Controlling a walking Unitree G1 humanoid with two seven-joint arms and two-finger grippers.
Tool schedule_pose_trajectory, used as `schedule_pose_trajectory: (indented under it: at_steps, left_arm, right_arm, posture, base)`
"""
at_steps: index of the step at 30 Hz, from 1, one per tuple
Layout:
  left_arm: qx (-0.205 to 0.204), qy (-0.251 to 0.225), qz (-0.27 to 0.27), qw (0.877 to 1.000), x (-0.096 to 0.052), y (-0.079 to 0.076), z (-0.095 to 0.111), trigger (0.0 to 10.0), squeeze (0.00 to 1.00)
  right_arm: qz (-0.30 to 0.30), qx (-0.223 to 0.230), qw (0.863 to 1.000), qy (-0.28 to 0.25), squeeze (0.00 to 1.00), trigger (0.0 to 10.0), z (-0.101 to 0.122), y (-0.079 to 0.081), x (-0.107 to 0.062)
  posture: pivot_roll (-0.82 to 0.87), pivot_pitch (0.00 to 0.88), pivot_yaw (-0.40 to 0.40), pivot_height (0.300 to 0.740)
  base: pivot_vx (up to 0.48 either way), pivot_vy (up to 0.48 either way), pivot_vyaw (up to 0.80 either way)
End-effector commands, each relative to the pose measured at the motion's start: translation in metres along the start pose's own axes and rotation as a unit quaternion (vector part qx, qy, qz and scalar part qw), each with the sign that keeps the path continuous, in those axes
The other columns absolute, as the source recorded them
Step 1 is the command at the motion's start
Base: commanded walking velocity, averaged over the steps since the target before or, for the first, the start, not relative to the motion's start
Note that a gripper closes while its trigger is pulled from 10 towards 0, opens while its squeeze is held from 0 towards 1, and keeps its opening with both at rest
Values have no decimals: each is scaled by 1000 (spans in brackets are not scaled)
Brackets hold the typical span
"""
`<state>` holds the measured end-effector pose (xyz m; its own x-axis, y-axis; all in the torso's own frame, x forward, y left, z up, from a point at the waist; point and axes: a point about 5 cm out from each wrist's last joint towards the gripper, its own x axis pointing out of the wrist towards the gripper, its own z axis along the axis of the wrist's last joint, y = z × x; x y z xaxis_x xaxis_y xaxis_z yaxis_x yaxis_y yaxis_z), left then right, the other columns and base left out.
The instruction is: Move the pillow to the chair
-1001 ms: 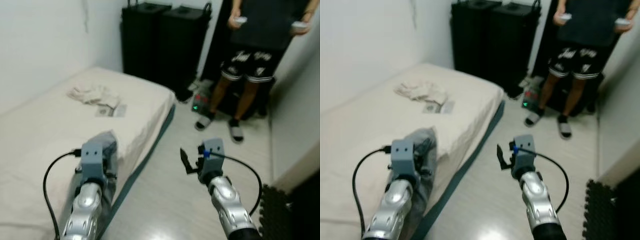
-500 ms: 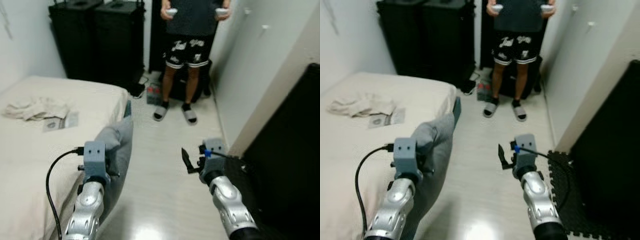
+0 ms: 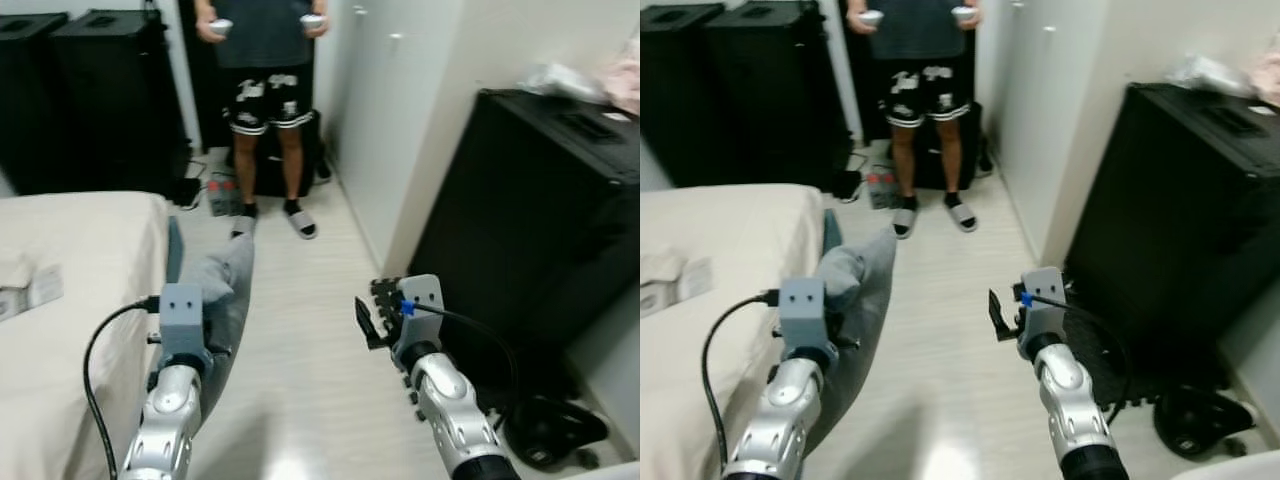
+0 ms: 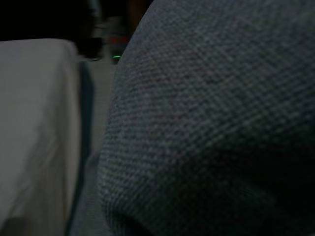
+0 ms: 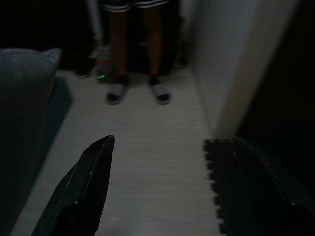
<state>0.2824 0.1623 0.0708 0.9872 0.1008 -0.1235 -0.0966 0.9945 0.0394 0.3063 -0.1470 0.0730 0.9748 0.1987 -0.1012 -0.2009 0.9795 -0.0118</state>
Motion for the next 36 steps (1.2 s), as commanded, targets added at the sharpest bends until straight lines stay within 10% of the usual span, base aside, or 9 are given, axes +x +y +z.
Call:
schedule_pose_trajectory:
  at_steps: [1, 36]
  left_arm:
    - [8, -7, 0, 1000, -1, 1, -1, 10000, 0]
    - [10, -22, -6, 1000, 2, -1, 6, 10000, 0]
  right_arm:
    - [2, 4, 1000, 26, 0, 10000, -12, 4, -3]
    - [-11, -8, 1000, 26, 0, 10000, -11, -1, 1]
  posture:
    - [29, 50, -8, 740]
    - [27, 36, -10, 740]
  base:
    - [0, 0, -800]
    - [0, 0, -800]
